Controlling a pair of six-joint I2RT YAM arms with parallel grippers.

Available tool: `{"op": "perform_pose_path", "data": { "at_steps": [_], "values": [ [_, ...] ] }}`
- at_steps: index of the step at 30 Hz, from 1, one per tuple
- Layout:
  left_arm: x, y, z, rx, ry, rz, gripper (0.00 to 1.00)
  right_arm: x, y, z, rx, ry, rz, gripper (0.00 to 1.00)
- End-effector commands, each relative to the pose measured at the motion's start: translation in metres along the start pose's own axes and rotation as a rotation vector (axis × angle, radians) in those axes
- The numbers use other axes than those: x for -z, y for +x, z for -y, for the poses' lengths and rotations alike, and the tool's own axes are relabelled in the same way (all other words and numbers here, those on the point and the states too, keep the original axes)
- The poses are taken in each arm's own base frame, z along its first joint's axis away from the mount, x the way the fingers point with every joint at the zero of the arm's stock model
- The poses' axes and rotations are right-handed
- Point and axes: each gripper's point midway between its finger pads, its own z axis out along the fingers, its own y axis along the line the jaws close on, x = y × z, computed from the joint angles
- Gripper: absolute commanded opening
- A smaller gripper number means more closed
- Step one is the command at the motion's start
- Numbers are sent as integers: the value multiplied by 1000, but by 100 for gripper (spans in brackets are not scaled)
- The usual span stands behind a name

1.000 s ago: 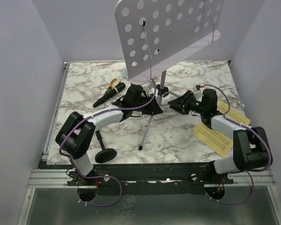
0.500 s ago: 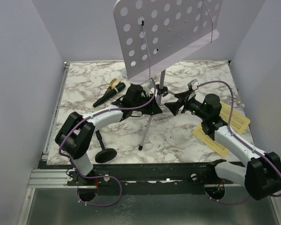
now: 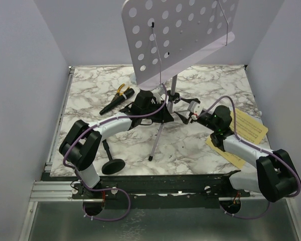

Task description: Set up the instrument practice props

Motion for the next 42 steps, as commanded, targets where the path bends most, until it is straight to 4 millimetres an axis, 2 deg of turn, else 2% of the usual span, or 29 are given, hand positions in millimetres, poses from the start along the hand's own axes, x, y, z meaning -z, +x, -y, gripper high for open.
{"op": "perform_pose_path", "data": {
  "at_steps": [1, 4, 7, 11, 18, 21, 23, 26, 29, 32, 33, 35, 37, 39, 42],
  "values": [
    [13, 81, -92, 195, -345, -227, 6, -14, -15, 5, 157, -11, 66, 68],
    [15, 79, -92, 191, -351, -217, 6, -19, -17, 8, 159, 13, 60, 64],
    [14, 78, -91, 187, -348, -216, 6, -21, -11, 17, 155, 66, 20, 60],
    [15, 77, -90, 184, -345, -214, 6, -19, -4, 24, 144, 116, -8, 50],
    [15, 76, -90, 182, -346, -211, 6, -27, -5, 16, 59, 104, 20, 44],
    [15, 76, -91, 182, -349, -211, 6, -30, -4, 20, -56, 141, 21, 32],
    [15, 77, -91, 181, -350, -214, 6, -30, -1, 29, -214, 211, 3, 22],
    [15, 77, -92, 179, -352, -212, 6, -26, 9, 39, -623, 370, -42, 14],
    [15, 76, -92, 178, -353, -210, 6, -19, 25, 29, -1032, 488, -144, 8],
    [15, 75, -92, 174, -354, -206, 5, -7, 37, 16, -1588, 704, -206, 8],
    [16, 74, -91, 172, -355, -204, 5, -8, 32, 11, -1733, 711, -199, 8],
    [16, 75, -91, 170, -356, -204, 5, -21, 3, 14, -1865, 608, -122, 7],
    [16, 75, -92, 170, -358, -204, 6, -30, -15, 16, -2024, 556, -72, 7],
    [16, 76, -92, 169, -360, -205, 5, -39, -27, 17, -2206, 503, -28, 7],
    [17, 74, -92, 164, -362, -200, 5, -53, -37, 14, -2469, 416, -58, 6]
  ]
}}
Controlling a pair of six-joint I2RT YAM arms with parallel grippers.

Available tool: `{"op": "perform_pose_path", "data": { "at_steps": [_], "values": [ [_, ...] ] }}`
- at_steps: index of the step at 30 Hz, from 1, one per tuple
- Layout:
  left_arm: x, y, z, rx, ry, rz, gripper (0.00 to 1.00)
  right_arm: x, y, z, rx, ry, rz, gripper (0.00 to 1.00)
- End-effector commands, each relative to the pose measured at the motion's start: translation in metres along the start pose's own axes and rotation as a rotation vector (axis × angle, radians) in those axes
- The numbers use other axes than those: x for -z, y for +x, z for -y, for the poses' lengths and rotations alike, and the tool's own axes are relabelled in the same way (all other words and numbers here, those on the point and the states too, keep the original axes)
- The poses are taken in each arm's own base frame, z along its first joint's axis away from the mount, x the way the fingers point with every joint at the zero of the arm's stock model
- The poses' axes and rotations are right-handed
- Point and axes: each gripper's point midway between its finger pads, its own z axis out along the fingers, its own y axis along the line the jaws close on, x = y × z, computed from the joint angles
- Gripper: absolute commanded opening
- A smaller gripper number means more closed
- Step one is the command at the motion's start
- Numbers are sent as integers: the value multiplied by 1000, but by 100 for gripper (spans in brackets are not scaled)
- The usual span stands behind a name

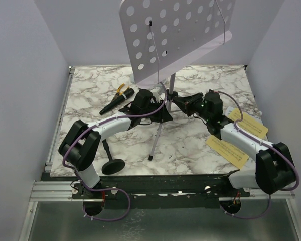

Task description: Set up the instrument practice props

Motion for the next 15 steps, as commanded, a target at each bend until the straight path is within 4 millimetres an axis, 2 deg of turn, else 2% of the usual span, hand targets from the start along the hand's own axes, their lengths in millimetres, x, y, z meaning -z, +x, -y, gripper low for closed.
{"op": "perform_pose_path", "data": {
  "at_steps": [1, 4, 6, 7, 10, 13, 15],
  "values": [
    [15, 78, -89, 169, -351, -214, 5, -2, 22, -55, -539, -35, -227, 6],
    [17, 75, -88, 164, -353, -204, 5, 1, 22, -74, -621, -103, -273, 7],
    [17, 74, -87, 160, -353, -201, 5, 6, 14, -82, -632, -128, -235, 9],
    [18, 74, -87, 158, -353, -200, 5, 8, 10, -82, -625, -126, -201, 16],
    [17, 74, -86, 158, -350, -201, 5, 16, -1, -73, -573, -109, -103, 50],
    [17, 74, -86, 158, -348, -202, 5, 24, -9, -50, -426, -79, -10, 72],
    [17, 73, -85, 158, -347, -201, 5, 29, -12, -25, -234, -41, 51, 83]
  ]
}}
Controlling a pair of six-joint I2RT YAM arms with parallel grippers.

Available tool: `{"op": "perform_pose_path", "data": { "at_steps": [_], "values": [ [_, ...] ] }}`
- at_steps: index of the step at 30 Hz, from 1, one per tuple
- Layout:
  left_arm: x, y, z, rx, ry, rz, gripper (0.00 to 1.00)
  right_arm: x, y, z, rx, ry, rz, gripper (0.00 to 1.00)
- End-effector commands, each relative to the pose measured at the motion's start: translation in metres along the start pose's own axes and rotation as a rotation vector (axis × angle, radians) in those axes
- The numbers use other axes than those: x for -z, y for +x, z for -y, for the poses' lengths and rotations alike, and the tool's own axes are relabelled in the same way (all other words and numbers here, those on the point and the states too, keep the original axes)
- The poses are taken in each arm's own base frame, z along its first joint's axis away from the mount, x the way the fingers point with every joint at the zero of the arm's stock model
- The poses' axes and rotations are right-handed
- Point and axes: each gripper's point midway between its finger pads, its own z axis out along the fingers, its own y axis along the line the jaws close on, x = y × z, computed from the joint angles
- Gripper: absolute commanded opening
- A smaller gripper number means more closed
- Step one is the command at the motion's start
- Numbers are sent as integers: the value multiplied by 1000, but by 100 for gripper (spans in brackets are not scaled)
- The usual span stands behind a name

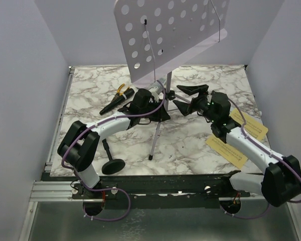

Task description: Set up the instrument practice props

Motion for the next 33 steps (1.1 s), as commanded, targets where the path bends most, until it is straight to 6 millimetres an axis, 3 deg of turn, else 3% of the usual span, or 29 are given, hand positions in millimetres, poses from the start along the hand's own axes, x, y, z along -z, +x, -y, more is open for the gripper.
{"op": "perform_pose_path", "data": {
  "at_steps": [1, 3, 5, 9, 14, 17, 20, 25, 33],
  "values": [
    [9, 78, -74, 155, -290, -223, 5, 17, -30, 33, 340, 22, 146, 87],
    [9, 77, -72, 156, -285, -222, 5, 21, -41, 58, 525, -2, 163, 90],
    [8, 77, -73, 158, -285, -225, 5, 24, -35, 57, 853, -173, 127, 90],
    [8, 80, -74, 161, -288, -230, 5, 27, -24, 64, 1484, -298, 54, 89],
    [8, 80, -74, 162, -289, -231, 5, 38, -3, 34, 1934, -463, 103, 89],
    [8, 79, -74, 161, -290, -228, 5, 25, -10, 32, 2238, -394, 86, 84],
    [8, 79, -73, 165, -288, -229, 5, 19, -18, 25, 2520, -356, 191, 83],
    [7, 81, -75, 166, -290, -233, 5, 8, -8, 17, 2780, -466, 211, 77],
    [8, 80, -72, 168, -282, -232, 5, -9, 0, 21, 2850, -574, 224, 75]
  ]
}}
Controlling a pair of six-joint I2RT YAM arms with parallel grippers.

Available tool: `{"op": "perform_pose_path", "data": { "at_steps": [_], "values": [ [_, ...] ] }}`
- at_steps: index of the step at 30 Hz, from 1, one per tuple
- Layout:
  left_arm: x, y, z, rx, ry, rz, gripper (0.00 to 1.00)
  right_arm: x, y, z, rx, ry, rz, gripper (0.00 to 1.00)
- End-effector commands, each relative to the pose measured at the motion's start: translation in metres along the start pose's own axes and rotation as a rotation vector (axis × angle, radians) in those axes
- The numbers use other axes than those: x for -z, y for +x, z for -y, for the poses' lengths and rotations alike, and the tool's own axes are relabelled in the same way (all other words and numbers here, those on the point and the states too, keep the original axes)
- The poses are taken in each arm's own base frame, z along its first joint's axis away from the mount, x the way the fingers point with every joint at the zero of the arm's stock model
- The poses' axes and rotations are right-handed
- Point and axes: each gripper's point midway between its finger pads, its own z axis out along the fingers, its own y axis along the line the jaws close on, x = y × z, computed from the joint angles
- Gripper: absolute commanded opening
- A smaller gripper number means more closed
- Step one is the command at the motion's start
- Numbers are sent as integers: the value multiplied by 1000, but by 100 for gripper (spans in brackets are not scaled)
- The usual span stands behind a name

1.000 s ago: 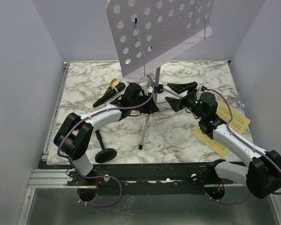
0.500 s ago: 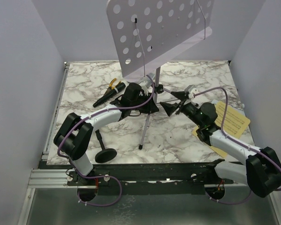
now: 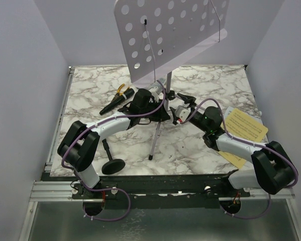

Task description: Set up the instrument practice props

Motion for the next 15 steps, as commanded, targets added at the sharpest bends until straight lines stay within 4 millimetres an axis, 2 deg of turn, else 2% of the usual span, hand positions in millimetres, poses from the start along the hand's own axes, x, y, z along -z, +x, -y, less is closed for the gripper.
{"op": "perform_pose_path", "data": {
  "at_steps": [1, 5, 9, 15],
  "values": [
    [8, 79, -72, 169, -281, -231, 5, -11, -23, 17, 128, 46, 110, 74],
    [8, 78, -71, 169, -277, -229, 5, -18, -17, 12, 94, 29, 106, 65],
    [7, 79, -70, 172, -273, -233, 5, -20, -16, 11, 38, 49, 114, 48],
    [7, 80, -70, 176, -271, -238, 5, -24, -4, 13, -178, 92, 66, 31]
  ]
}}
